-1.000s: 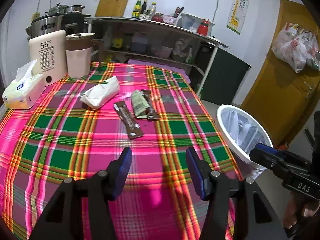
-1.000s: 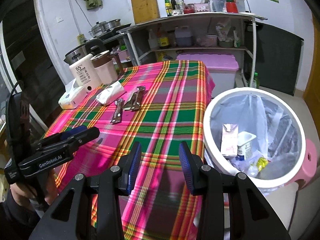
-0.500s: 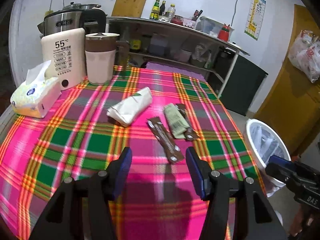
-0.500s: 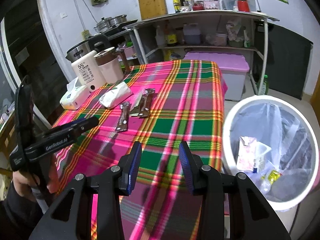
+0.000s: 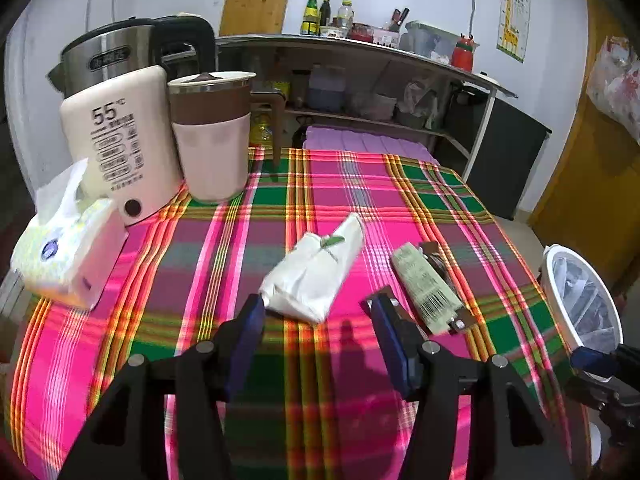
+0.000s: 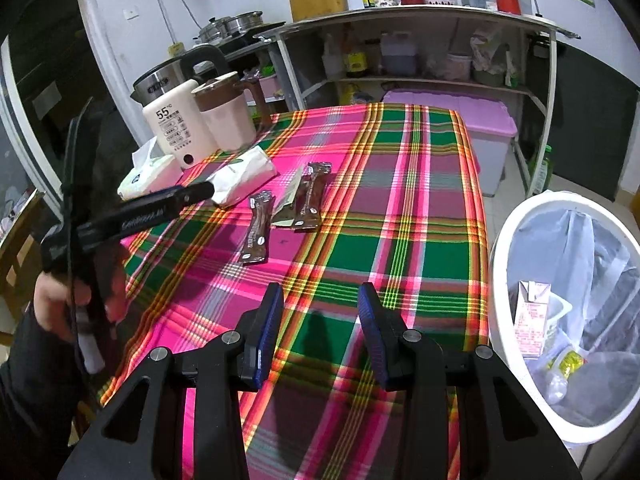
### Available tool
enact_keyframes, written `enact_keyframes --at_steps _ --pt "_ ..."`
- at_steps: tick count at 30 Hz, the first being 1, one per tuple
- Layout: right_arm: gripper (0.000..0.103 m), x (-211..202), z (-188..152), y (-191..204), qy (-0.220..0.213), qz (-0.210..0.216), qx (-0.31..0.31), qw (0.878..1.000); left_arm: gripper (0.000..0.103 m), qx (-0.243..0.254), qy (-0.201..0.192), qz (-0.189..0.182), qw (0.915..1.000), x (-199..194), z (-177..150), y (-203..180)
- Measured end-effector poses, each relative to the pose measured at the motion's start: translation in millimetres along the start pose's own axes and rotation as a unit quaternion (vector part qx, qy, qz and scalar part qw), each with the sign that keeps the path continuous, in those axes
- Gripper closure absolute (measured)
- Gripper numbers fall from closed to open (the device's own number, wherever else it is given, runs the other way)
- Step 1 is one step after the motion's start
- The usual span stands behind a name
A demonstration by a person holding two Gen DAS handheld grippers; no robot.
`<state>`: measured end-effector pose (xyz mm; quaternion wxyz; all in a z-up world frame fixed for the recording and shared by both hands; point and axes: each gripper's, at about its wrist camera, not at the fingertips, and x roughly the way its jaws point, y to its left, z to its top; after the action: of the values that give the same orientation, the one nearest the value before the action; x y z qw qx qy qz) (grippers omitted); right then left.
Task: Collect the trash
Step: 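Move both open grippers toward the white wrapped packet and wrappers, then grasp the white wrapped packet with the left gripper while the right gripper grasps a brown snack stick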
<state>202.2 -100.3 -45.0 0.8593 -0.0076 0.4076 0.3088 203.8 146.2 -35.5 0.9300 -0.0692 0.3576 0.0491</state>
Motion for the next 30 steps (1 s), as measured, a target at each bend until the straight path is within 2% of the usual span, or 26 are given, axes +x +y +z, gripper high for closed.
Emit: enact_keyframes --at_steps 7,9,10,11,12,14,24,30 --pt "0.063 10 3 1 0.007 -0.006 0.001 1.000 0.045 0.031 0.026 -0.009 0.9992 33 13 -3" --pt "0.063 14 4 2 0.010 -0.007 0.001 1.000 0.045 0.043 0.038 0.005 0.9984 41 12 -6" --pt "0.063 14 4 1 0.011 -0.007 0.001 1.000 0.049 0.050 0.045 0.011 0.9977 44 11 -8" --pt "0.063 15 4 2 0.012 -0.007 0.001 1.000 0.059 0.053 0.048 0.013 0.9974 45 9 -9" --pt "0.063 17 4 2 0.013 -0.007 0.001 1.000 0.059 0.055 0.049 0.012 0.9972 45 6 -9" --pt "0.063 19 4 4 0.015 -0.007 0.001 1.000 0.062 0.057 0.042 0.011 0.9974 39 4 -9" --pt "0.063 30 12 21 0.018 0.006 -0.019 1.000 0.062 0.007 0.004 -0.007 0.9999 -11 -14 5" --pt "0.063 50 19 38 0.027 0.016 -0.037 0.999 0.062 -0.021 -0.001 -0.012 0.9997 -33 -31 18"
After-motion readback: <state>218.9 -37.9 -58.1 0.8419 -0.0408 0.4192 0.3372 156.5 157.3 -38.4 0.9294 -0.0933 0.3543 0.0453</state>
